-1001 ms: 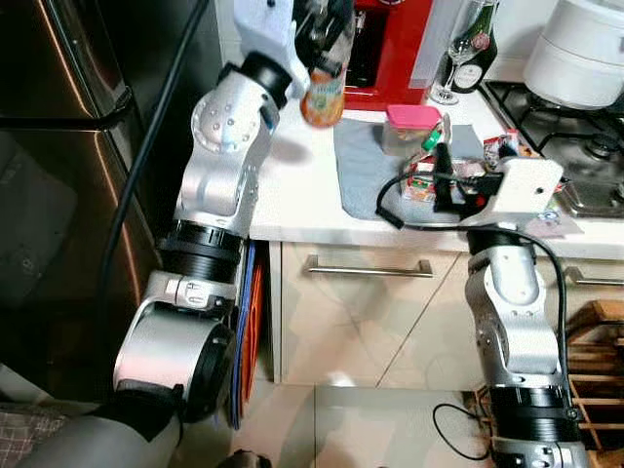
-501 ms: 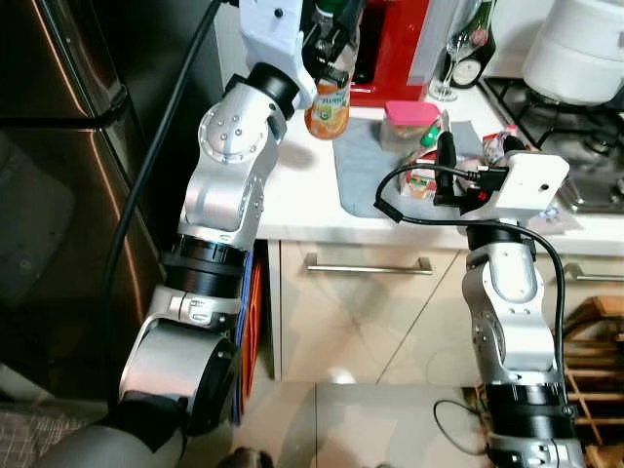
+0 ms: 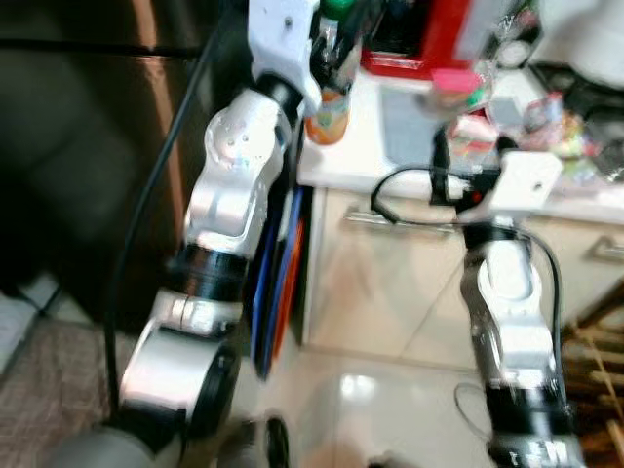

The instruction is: Restocking fridge

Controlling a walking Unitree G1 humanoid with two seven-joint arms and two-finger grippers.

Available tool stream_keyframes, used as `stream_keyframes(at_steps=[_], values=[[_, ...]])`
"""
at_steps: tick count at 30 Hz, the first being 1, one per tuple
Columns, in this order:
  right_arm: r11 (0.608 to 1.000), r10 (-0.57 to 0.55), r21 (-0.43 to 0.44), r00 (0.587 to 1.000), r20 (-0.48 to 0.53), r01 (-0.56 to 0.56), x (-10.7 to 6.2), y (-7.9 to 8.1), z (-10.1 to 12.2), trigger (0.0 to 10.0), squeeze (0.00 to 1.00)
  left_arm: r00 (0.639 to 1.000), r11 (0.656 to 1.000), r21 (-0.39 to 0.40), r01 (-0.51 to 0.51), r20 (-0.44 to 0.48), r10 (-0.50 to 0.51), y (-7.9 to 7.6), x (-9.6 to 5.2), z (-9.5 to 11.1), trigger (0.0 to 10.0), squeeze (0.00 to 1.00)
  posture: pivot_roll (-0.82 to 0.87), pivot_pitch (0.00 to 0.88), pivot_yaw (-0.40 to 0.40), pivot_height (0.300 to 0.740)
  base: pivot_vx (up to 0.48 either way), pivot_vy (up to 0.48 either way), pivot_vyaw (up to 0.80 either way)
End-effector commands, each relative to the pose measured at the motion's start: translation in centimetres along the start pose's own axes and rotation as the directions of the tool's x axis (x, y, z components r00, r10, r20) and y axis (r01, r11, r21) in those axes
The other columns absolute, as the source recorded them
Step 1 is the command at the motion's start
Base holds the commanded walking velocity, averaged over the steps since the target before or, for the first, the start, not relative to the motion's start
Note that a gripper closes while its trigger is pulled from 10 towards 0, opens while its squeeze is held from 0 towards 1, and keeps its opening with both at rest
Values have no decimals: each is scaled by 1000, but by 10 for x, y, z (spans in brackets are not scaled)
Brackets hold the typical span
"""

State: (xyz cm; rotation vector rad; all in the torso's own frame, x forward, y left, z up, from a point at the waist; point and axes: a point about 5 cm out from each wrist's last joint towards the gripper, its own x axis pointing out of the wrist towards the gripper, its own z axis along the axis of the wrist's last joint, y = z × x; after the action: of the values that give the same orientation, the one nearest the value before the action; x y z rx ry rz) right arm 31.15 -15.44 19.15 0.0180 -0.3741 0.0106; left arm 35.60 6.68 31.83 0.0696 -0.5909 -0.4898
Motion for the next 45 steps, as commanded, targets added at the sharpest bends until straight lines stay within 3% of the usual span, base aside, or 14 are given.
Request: stream_keyframes(at_steps=[1,9,16,18,22,23,25,28,34,36,40,41,45], values=[[1000,-16,-3,1000,6,16,1,-4,2,10000,0,998,999,25,23,59,-24,-6,6,15,10000,0,-101,0,-6,740,-255,0,0],[1000,-3,2,1000,-12,3,-3,1,-3,10000,0,999,999,22,36,37,-37,-9,1,10,10000,0,-99,0,-3,740,-258,0,0],[999,32,32,996,-81,-29,-10,10,-17,10000,0,999,1000,12,-24,-41,25,-1,-19,-8,10000,0,-68,0,-29,740,-256,0,0],[998,52,54,991,-123,-46,-13,15,-27,10000,0,993,998,20,-62,-95,63,2,-33,-22,10000,0,-32,0,-58,740,-129,0,0],[991,109,100,970,-216,-89,-28,32,-49,10000,0,961,989,24,-148,-234,149,1,-77,-58,10000,0,27,0,-85,740,0,0,0],[991,109,100,970,-216,-89,-28,32,-49,10000,0,961,989,24,-148,-234,149,1,-77,-58,10000,0,27,0,-85,740,0,0,0],[991,109,100,965,-239,-87,-28,34,-54,10000,0,946,986,-2,-170,-282,162,-4,-95,-66,10000,0,39,0,-87,740,0,0,0],[990,129,87,956,-263,-110,-26,37,-59,10000,0,934,981,-41,-191,-316,169,-6,-111,-71,10000,0,27,0,-78,740,0,0,0],[988,152,48,945,-291,-144,-24,34,-73,10000,0,920,988,-64,-142,-376,108,-15,-120,-86,10000,0,2,0,-7,740,0,-357,0],[998,59,54,948,-313,-44,-20,21,-77,10000,0,915,991,-83,-108,-398,67,-26,-120,-90,10000,0,7,0,-1,740,0,-458,0],[998,45,52,948,-315,-30,-20,23,-78,10000,0,909,990,-98,-102,-413,53,-27,-125,-90,10000,0,-9,0,7,740,0,-453,0],[997,79,35,953,-291,-72,-21,27,-74,10000,0,899,990,-99,-101,-435,48,-26,-129,-96,10000,0,-21,0,4,740,0,-450,0],[997,78,27,959,-273,-74,-23,21,-71,10000,0,889,989,-87,-119,-453,67,-23,-134,-104,10000,0,-21,0,-10,740,0,-449,0]])
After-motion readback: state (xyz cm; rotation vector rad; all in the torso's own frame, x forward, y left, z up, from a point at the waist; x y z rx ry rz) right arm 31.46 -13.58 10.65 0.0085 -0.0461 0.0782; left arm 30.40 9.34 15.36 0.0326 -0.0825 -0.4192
